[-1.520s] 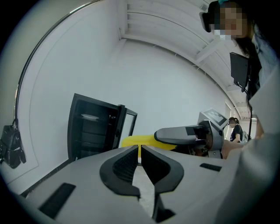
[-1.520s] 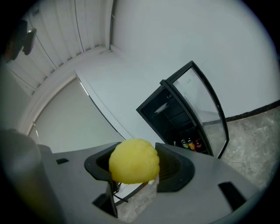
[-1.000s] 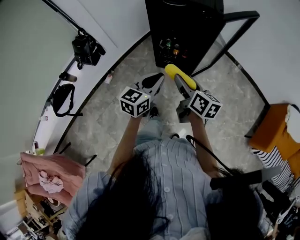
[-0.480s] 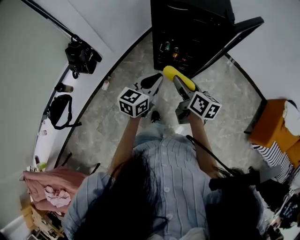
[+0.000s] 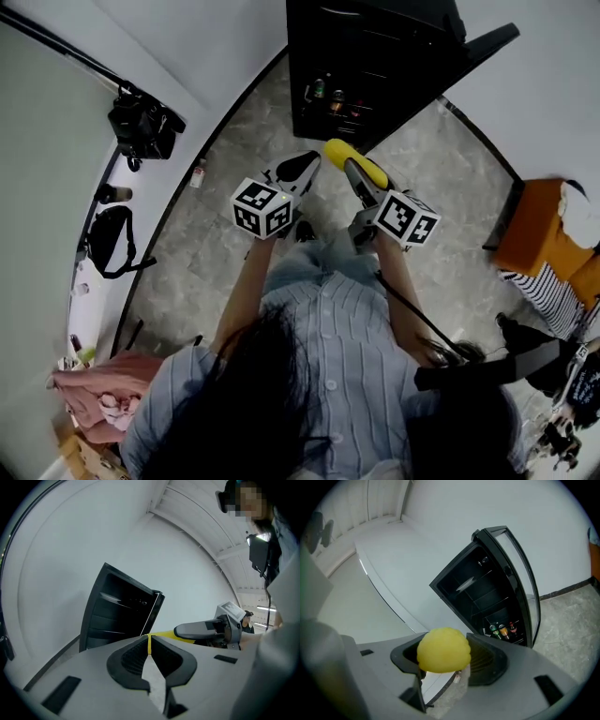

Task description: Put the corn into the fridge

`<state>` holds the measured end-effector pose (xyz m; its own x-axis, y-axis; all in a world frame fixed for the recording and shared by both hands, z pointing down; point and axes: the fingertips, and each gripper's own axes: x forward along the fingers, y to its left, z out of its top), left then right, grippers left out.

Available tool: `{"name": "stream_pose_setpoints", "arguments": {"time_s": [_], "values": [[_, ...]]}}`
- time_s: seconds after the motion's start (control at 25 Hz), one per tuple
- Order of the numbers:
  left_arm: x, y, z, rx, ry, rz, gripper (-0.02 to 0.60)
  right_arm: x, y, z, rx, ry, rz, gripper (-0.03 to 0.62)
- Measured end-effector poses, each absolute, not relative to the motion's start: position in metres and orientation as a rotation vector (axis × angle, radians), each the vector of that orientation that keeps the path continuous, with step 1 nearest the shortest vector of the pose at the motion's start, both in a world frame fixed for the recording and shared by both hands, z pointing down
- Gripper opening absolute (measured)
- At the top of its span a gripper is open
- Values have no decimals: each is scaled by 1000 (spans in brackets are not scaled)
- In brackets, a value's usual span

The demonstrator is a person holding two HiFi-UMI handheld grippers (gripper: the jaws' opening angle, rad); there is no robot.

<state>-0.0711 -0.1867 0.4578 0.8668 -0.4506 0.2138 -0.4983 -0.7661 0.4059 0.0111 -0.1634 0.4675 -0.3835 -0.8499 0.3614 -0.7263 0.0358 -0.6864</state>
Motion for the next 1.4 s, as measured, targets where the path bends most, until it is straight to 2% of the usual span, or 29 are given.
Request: {"name": "stream_pose_setpoints", "arguments": {"time_s": [0.32, 1.4], "values": [[-52, -197, 477, 2572, -659, 178, 9, 40, -180, 483, -1692, 2135, -1285, 247], [-1, -302, 539, 2545, -704, 201, 9, 89, -342, 574, -1678, 2225, -1344, 247]]}}
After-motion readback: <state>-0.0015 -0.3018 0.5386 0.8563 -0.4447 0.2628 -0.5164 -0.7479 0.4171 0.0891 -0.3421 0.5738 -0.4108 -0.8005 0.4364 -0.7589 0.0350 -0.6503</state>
